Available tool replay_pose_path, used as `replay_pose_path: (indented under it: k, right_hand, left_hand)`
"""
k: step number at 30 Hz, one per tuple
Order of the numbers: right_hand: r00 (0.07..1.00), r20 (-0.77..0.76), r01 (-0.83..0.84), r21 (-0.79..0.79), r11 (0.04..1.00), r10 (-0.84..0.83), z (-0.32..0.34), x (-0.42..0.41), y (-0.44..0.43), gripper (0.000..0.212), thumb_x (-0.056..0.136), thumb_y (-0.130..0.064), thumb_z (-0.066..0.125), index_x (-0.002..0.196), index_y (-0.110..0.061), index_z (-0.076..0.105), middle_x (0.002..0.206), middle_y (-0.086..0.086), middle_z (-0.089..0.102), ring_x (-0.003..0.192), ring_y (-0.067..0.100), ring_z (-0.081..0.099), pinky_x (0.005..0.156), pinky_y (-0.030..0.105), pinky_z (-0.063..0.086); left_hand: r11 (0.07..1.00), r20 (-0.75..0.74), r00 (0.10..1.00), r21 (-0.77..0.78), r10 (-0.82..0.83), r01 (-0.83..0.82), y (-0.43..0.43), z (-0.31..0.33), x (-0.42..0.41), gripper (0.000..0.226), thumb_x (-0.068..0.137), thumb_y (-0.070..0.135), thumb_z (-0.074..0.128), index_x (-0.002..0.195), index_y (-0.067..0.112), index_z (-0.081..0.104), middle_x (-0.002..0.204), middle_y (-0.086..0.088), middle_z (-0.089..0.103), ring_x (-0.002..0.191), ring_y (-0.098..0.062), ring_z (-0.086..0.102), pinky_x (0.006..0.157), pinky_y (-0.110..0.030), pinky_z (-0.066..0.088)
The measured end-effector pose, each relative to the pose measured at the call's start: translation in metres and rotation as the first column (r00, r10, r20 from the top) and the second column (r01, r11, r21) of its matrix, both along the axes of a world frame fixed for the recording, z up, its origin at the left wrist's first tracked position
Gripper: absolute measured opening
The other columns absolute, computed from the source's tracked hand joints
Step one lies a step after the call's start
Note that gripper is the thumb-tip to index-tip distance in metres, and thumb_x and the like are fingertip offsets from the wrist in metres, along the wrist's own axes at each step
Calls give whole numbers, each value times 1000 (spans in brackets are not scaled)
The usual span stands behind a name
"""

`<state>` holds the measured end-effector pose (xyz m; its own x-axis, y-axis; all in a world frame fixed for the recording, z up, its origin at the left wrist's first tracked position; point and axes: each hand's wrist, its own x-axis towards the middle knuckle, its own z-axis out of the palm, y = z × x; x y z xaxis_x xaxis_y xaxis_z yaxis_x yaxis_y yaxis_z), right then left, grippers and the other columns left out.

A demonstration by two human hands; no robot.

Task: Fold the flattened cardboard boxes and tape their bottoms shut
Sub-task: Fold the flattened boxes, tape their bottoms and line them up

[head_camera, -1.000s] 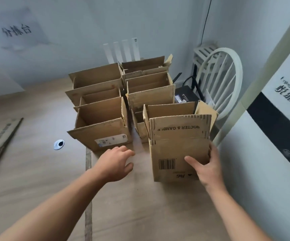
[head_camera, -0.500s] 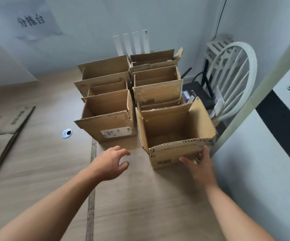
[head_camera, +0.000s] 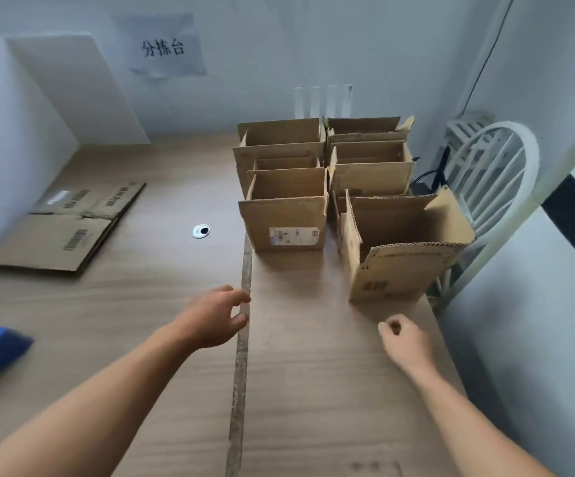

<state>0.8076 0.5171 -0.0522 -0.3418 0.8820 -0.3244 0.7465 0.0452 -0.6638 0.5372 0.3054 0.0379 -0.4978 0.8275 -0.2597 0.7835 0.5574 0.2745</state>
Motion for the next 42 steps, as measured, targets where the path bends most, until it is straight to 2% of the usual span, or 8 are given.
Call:
replay_pose_path:
  k: [3,8,12,16,23,27,37,42]
  right_hand:
    - [956,73,-293,167,941,285,20,-40,-64,19,93,-34,56,86,-18,61,93,5,64,93,30,61,75,36,47]
    - [750,236,-657,372,655,618,72,-118,-187,34,97,-42,47,120,-21,60,122,2,60,113,28,56,90,39,48]
    - [570,402,-810,424,405,717,102,-174,-277,38,100,-44,43,128,-21,54,127,4,56,117,30,53,92,40,44]
    - [461,527,-866,444,231,714,113,-215,-326,40,101,-47,39,127,-20,52,125,5,55,113,32,54,87,40,41]
    - [355,570,-914,377,147,741,105,-298,-360,40,101,-45,39,131,-22,49,130,4,53,116,31,52,86,39,39]
    - [338,596,-926,349,144,728,97,-359,-356,38,100,-44,39,129,-22,50,129,4,53,114,31,52,78,37,32]
    - [277,633,-948,304,96,723,91,-502,-361,33,100,-42,40,124,-21,50,125,6,53,115,31,51,81,39,35]
    - [288,629,-952,269,146,722,71,-583,-365,33,100,-41,41,123,-20,51,126,6,53,116,31,51,85,40,39]
  left_hand:
    - [998,-52,997,11,63,-63,-66,7,-5,37,94,40,54,130,33,57,126,10,58,115,-13,56,96,-32,47]
    - [979,-112,973,28,202,-200,-187,18,-12,41,96,39,52,135,31,52,131,7,55,122,-18,51,99,-31,43]
    - [950,-162,938,4,308,-311,-277,35,-29,44,94,38,49,137,29,52,134,4,55,124,-20,50,103,-36,42]
    - [924,-180,910,-19,373,-383,-328,43,-50,47,94,38,49,140,30,50,139,4,52,125,-19,50,102,-39,43]
    - [897,-180,889,-68,420,-437,-373,29,-108,46,94,38,48,139,28,50,140,2,50,125,-20,49,102,-39,43]
    - [891,-209,886,-108,413,-441,-374,29,-165,44,96,37,46,138,26,50,138,1,49,123,-22,49,99,-37,43]
    - [887,-247,873,-89,421,-453,-382,27,-309,42,94,35,47,135,27,53,135,4,55,121,-21,51,97,-33,41]
    - [905,-228,888,-59,399,-421,-372,4,-400,44,94,34,46,136,25,53,138,2,54,124,-22,49,101,-34,40]
